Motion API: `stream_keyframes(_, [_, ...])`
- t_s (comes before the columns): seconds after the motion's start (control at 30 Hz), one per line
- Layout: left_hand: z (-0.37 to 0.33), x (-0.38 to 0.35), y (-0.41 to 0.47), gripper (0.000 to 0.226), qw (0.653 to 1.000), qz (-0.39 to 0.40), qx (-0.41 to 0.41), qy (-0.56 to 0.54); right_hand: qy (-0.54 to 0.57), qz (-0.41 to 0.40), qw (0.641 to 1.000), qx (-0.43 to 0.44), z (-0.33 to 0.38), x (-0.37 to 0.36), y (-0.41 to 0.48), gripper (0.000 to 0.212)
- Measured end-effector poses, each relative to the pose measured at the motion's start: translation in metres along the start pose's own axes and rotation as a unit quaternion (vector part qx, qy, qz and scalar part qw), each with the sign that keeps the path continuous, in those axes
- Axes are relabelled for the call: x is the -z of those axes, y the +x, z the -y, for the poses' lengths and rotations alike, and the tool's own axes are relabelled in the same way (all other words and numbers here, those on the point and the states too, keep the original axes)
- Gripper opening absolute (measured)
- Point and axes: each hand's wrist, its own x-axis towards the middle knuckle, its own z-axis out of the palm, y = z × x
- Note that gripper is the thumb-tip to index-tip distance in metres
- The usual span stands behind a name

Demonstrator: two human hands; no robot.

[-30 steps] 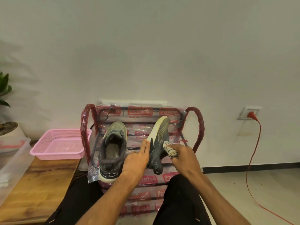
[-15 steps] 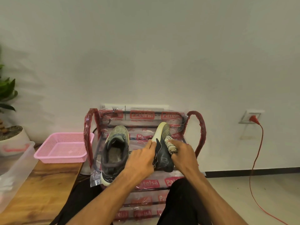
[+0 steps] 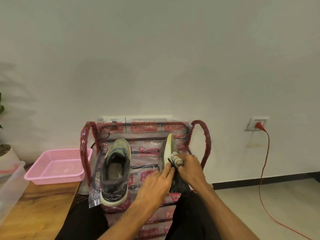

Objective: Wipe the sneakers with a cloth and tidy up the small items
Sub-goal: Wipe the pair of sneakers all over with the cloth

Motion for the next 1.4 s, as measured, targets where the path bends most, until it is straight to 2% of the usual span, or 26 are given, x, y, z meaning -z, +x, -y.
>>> stream_keyframes(0.23, [0.008,-0.016,0.000,0.090,0.995,0.006,-0.066,0.077,0.009,0.003,1.000,-0.008,-0.008,-0.003,-0.003,0.029])
stream_keyframes(0.53, [0.020,-0.029,0.010,0.104,0.984,0.013,-0.105,0.147,0.023,0.006,1.000,-0.011,-0.016,-0.003,-0.003,0.034])
stream_keyframes(0.63, [0.021,-0.012,0.017,0.101,0.988,-0.004,-0.125,0.095,0.033,-0.016,0.999,-0.015,-0.017,0.007,0.005,0.037])
stream_keyframes(0.73, [0.027,0.007,0.021,0.101,0.994,-0.055,-0.090,0.040,0.060,-0.058,0.996,-0.004,-0.009,0.029,0.016,0.039])
stream_keyframes(0.8, [0.028,0.023,0.025,0.097,0.995,-0.076,-0.058,0.002,0.071,-0.094,0.993,0.023,0.001,0.046,0.022,0.043])
stream_keyframes(0.9, [0.022,0.049,0.028,0.093,0.990,-0.130,-0.018,-0.059,0.039,-0.152,0.982,0.106,0.018,0.069,0.025,0.051])
stream_keyframes(1.03, [0.018,0.068,0.031,0.088,0.962,-0.231,0.054,-0.138,-0.018,-0.234,0.950,0.205,0.033,0.092,0.025,0.064])
stream_keyframes(1.1, [0.017,0.073,0.033,0.086,0.946,-0.256,0.090,-0.177,-0.043,-0.257,0.934,0.245,0.038,0.094,0.024,0.069])
stream_keyframes(1.2, [0.018,0.070,0.031,0.086,0.937,-0.260,0.118,-0.201,-0.095,-0.255,0.921,0.281,0.040,0.086,0.024,0.072])
stream_keyframes(1.4, [0.027,0.051,0.017,0.079,0.920,-0.268,0.133,-0.254,-0.169,-0.193,0.891,0.374,0.027,0.057,0.019,0.068])
